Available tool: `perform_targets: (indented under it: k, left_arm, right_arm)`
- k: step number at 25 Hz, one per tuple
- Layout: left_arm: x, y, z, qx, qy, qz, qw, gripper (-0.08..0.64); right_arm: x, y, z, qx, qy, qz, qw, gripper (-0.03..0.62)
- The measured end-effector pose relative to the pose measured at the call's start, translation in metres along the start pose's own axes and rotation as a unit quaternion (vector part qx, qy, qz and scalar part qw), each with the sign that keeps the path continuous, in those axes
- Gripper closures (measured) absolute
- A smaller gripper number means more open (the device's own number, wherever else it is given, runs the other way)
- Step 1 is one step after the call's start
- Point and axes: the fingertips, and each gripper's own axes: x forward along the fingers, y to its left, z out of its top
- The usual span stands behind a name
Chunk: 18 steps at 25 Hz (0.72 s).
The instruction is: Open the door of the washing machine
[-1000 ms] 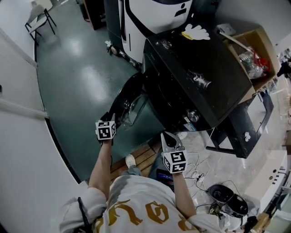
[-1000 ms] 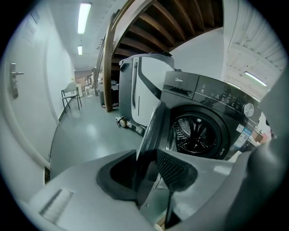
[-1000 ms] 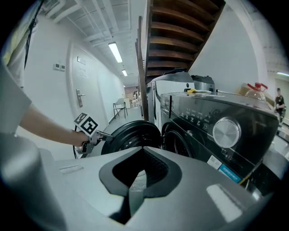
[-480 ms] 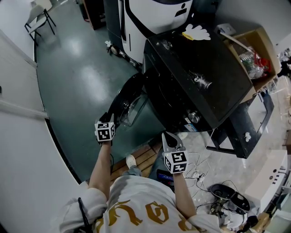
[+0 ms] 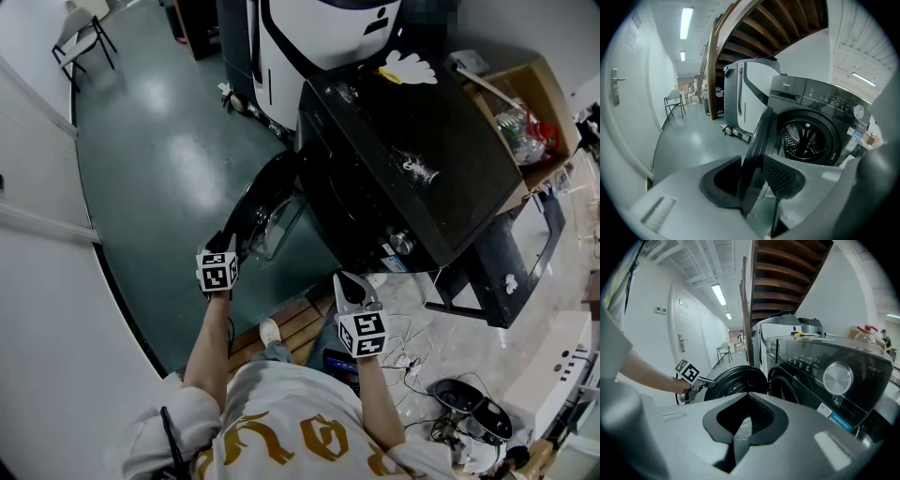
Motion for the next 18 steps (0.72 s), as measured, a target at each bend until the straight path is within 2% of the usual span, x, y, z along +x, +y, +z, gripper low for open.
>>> perform_targets:
  k: [18]
  left_arm:
    - [0.0003, -0.0005, -0.0006, -0.005, -0.003, -0.004, 1.0000, 0.416]
  right_arm:
    - [0.0008, -0.0007, -0.0029, 0.004, 0.002, 0.002, 1.000, 0.575]
